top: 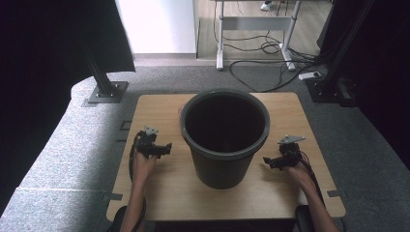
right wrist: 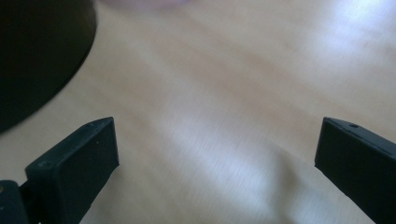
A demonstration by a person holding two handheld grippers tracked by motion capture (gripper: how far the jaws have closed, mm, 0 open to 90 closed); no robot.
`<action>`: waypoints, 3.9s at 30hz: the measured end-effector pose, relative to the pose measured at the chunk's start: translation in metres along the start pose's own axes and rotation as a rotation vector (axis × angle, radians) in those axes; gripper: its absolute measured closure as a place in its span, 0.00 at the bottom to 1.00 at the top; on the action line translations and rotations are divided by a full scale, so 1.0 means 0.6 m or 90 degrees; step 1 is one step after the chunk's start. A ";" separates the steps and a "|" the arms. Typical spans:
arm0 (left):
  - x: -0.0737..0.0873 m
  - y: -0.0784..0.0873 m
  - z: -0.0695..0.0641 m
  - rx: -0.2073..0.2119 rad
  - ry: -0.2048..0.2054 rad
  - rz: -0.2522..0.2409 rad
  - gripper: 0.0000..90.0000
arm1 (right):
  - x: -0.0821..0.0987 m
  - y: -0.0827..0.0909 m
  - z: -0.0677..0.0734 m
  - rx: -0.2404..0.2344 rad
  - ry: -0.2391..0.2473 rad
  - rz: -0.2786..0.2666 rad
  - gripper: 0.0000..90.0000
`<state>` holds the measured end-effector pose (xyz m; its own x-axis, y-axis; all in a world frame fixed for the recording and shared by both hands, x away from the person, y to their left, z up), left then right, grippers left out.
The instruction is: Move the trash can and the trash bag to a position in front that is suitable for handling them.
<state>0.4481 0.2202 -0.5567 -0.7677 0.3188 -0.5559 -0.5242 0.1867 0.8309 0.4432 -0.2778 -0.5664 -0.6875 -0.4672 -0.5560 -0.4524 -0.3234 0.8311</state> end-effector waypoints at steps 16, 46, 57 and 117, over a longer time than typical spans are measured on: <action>0.044 -0.012 -0.037 0.017 -0.022 0.035 0.00 | -0.173 -0.041 -0.050 -0.017 -0.045 -0.056 0.00; 0.045 -0.011 -0.038 0.015 -0.015 0.037 0.00 | -0.095 -0.098 -0.048 0.046 -0.063 0.013 0.00; 0.045 -0.011 -0.038 0.015 -0.015 0.037 0.00 | -0.009 -0.042 -0.070 0.067 -0.099 0.012 0.00; 0.051 -0.007 -0.048 0.022 -0.026 0.036 0.00 | 0.126 0.179 0.041 0.057 -0.091 0.029 0.00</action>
<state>0.4160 0.2023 -0.5778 -0.7798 0.3676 -0.5067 -0.4662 0.1992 0.8619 0.3288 -0.3279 -0.5192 -0.7793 -0.3563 -0.5154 -0.4631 -0.2266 0.8568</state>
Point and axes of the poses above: each handheld gripper's, and its own axes: y roughly backward along the jaws, x roughly out of its underside, z roughly to its left, the point moved 4 cm from there along -y, roughly forward along the jaws, and after that the axes turned 13 degrees about z, right-handed, at the moved point
